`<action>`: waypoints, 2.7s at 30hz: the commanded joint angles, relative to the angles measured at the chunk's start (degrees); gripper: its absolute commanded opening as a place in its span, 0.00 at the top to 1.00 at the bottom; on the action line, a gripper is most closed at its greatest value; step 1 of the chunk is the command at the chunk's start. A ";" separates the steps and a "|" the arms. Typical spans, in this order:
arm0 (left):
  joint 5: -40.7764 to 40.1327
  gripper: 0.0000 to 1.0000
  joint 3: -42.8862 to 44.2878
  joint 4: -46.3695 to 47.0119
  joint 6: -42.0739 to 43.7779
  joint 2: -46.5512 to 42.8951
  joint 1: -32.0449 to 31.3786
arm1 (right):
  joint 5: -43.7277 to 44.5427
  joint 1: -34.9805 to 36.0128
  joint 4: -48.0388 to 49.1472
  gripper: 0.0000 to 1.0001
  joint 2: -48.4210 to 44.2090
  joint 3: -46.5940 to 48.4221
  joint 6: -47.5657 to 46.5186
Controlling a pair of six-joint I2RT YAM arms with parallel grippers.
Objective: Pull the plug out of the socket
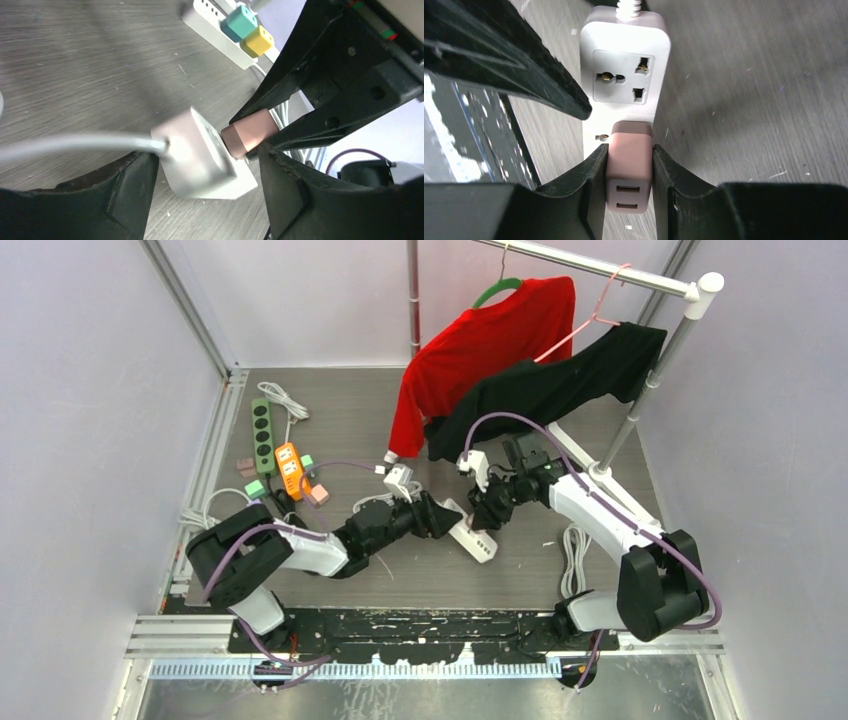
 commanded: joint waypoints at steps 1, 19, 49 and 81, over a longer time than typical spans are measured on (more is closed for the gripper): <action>7.06 0.22 0.01 0.21 9.72 -5.51 -0.26 | 0.86 0.44 -17.32 0.78 -0.77 3.55 -20.29; 15.93 0.00 -8.50 -20.96 28.95 -28.88 -0.06 | 19.90 9.38 -18.10 0.74 3.20 -0.27 -26.66; 21.86 0.07 0.51 -10.75 62.70 -7.23 -9.00 | -7.57 -5.78 -21.73 0.07 -12.62 -8.92 -51.60; 23.45 0.30 9.33 -2.66 57.94 16.36 -8.79 | -5.24 -3.67 -17.07 0.73 -9.52 -10.71 -50.16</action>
